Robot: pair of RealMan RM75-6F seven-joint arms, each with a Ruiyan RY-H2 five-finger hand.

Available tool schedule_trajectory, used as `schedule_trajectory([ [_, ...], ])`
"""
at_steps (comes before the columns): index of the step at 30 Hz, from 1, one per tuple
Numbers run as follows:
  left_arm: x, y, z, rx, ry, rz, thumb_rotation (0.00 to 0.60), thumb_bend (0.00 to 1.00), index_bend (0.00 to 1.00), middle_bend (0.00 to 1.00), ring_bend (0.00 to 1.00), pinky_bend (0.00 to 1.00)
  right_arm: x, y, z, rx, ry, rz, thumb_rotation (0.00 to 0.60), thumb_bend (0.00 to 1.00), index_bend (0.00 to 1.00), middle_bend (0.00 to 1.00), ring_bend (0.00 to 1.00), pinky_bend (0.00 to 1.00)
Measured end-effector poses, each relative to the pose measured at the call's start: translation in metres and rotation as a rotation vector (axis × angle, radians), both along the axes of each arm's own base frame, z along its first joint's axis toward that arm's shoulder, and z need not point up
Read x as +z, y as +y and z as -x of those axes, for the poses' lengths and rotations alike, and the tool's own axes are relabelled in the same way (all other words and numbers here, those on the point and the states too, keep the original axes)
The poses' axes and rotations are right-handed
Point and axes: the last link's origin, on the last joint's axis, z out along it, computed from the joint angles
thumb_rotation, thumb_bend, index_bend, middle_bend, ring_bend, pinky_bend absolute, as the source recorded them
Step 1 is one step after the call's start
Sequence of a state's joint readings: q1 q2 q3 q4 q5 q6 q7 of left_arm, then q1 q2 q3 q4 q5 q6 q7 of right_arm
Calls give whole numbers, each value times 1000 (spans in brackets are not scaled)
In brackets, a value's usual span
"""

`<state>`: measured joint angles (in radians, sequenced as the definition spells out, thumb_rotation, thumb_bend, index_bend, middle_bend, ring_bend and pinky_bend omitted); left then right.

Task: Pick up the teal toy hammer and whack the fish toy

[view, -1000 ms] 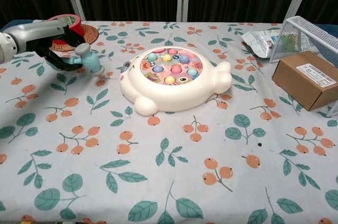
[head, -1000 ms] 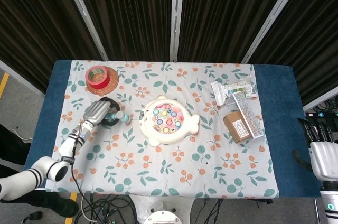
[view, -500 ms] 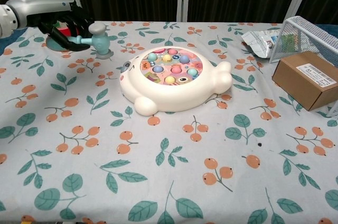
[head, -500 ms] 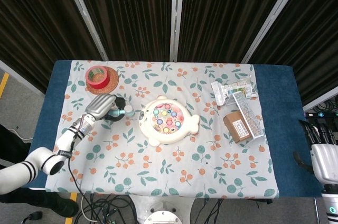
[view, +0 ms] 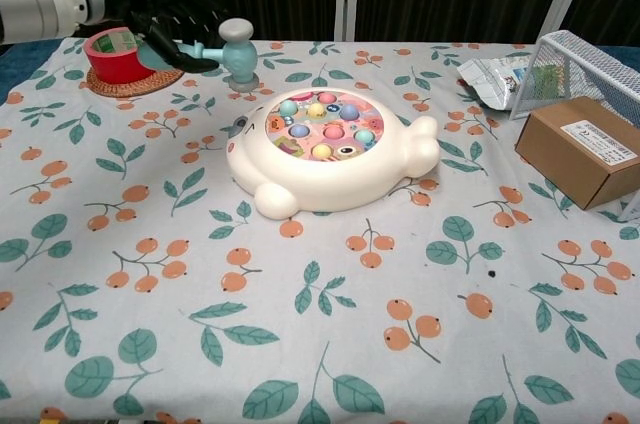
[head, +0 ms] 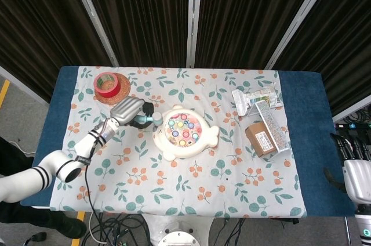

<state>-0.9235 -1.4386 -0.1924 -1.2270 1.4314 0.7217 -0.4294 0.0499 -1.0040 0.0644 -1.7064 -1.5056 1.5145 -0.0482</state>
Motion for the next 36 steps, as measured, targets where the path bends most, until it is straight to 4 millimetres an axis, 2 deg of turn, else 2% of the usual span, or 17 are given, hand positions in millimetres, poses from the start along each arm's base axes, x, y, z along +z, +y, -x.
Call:
schedule_trajectory([
  [8, -20, 15, -29, -15, 45, 36, 600, 503, 654, 601, 455, 438, 0, 2, 2, -7, -3, -1, 600, 207, 40, 126, 0, 0],
  [19, -44, 19, -35, -4, 110, 59, 600, 509, 661, 601, 455, 443, 3, 4, 6, -20, -8, 5, 600, 207, 41, 126, 0, 0],
  [23, -44, 20, -38, 11, 95, 58, 600, 509, 661, 601, 455, 446, 4, 4, 7, -20, -8, 10, 600, 207, 40, 125, 0, 0],
  [30, -29, 19, -44, 8, 57, 52, 600, 509, 661, 601, 455, 446, 4, 5, 8, -20, -11, 11, 600, 207, 41, 126, 0, 0],
  [36, -38, 18, -41, 17, 80, 65, 600, 509, 661, 601, 455, 446, 4, 5, 9, -26, -12, 11, 600, 207, 40, 126, 0, 0],
])
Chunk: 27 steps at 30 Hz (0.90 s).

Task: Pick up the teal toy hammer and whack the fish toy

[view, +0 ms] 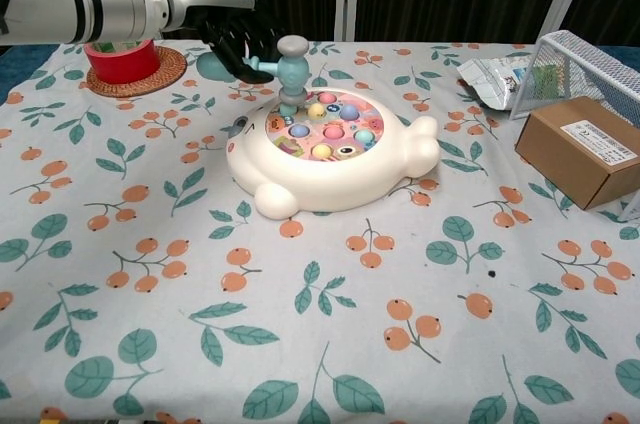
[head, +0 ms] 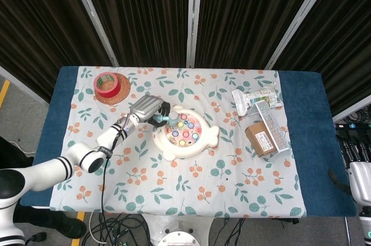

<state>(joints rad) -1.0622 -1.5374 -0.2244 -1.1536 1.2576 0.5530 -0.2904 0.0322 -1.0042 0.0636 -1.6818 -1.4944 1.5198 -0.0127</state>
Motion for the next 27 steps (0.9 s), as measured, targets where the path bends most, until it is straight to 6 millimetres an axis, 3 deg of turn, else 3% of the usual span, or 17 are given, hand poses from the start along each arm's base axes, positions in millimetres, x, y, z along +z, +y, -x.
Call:
schedule_trajectory([
  [6, -8, 1, 4, 11, 18, 7, 600, 510, 663, 601, 455, 446, 0, 1, 0, -1, 0, 3, 600, 207, 40, 126, 0, 0],
  [18, 19, -10, 3, 3, -76, -20, 600, 510, 665, 599, 455, 446, 0, 1, -2, 14, 0, 3, 600, 207, 41, 126, 0, 0],
  [27, -1, -29, 10, 2, -73, 29, 600, 510, 665, 596, 453, 445, 0, 0, -2, 18, 0, -1, 600, 207, 40, 126, 0, 0],
])
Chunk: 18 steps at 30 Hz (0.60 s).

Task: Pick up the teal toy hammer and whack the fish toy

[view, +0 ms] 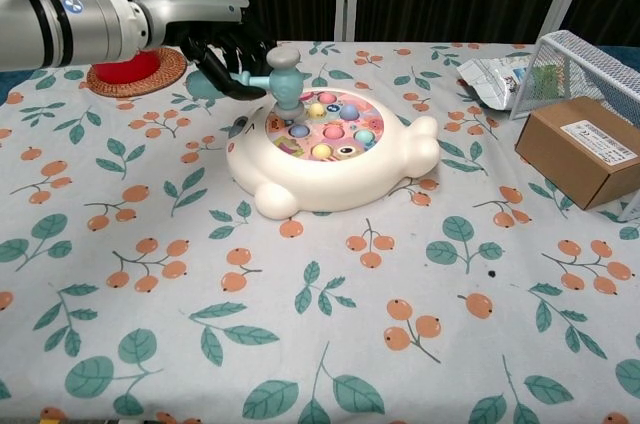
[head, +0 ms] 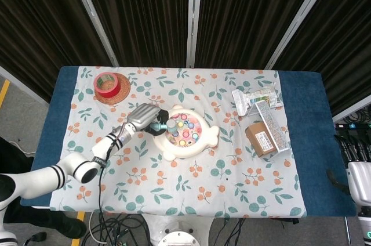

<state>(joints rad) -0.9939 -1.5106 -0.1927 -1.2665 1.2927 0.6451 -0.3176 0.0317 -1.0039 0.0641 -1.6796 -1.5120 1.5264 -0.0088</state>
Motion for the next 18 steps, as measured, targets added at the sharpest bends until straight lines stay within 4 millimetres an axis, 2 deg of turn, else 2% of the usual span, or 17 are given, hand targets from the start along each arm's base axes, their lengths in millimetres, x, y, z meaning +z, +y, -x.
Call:
schedule_trajectory([
  [18, -20, -4, -5, -37, 58, 6, 600, 511, 667, 596, 453, 445, 1, 1, 1, -8, -1, 1, 600, 207, 40, 126, 0, 0],
])
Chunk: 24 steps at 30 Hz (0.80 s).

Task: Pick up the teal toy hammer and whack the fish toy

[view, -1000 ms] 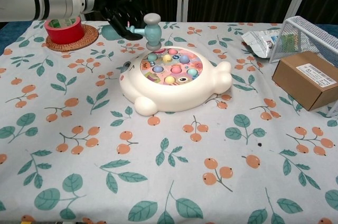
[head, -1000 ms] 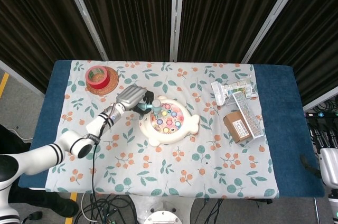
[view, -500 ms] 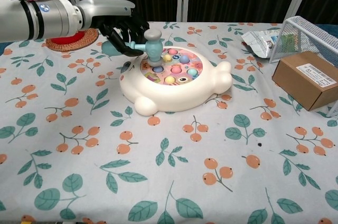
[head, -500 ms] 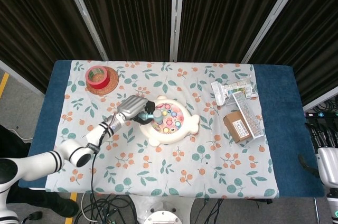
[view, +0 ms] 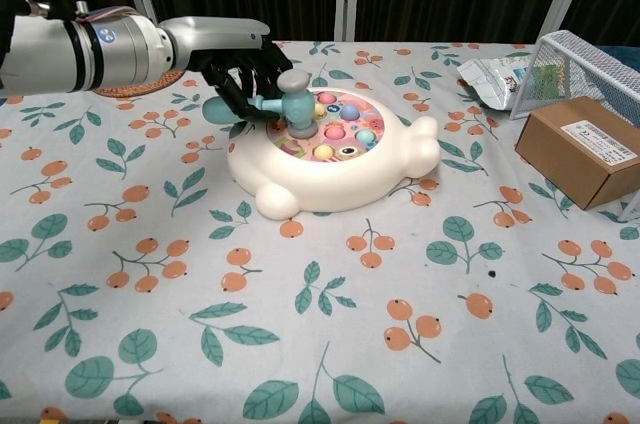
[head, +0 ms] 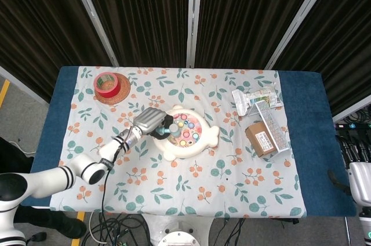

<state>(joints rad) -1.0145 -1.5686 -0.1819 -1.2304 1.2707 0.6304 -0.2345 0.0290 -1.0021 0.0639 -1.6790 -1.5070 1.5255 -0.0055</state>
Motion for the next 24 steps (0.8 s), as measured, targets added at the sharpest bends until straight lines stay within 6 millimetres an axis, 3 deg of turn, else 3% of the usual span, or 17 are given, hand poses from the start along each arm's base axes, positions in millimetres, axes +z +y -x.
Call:
schedule_trajectory([
  [9, 32, 1, 1, 4, -58, -63, 600, 510, 667, 595, 453, 446, 1, 0, -2, 14, 0, 1, 600, 208, 40, 126, 0, 0],
  [13, 47, 1, 24, 56, -55, -90, 600, 510, 667, 590, 451, 444, 0, -1, -2, 17, -1, -4, 600, 207, 41, 126, 0, 0],
  [19, 51, -3, 72, 157, -10, -112, 600, 510, 662, 570, 437, 408, -1, -3, -2, 20, -3, -12, 600, 207, 40, 125, 0, 0],
  [24, 47, -5, 100, 218, 7, -126, 600, 511, 649, 552, 416, 381, -3, -5, -4, 23, -4, -20, 600, 207, 40, 126, 0, 0],
])
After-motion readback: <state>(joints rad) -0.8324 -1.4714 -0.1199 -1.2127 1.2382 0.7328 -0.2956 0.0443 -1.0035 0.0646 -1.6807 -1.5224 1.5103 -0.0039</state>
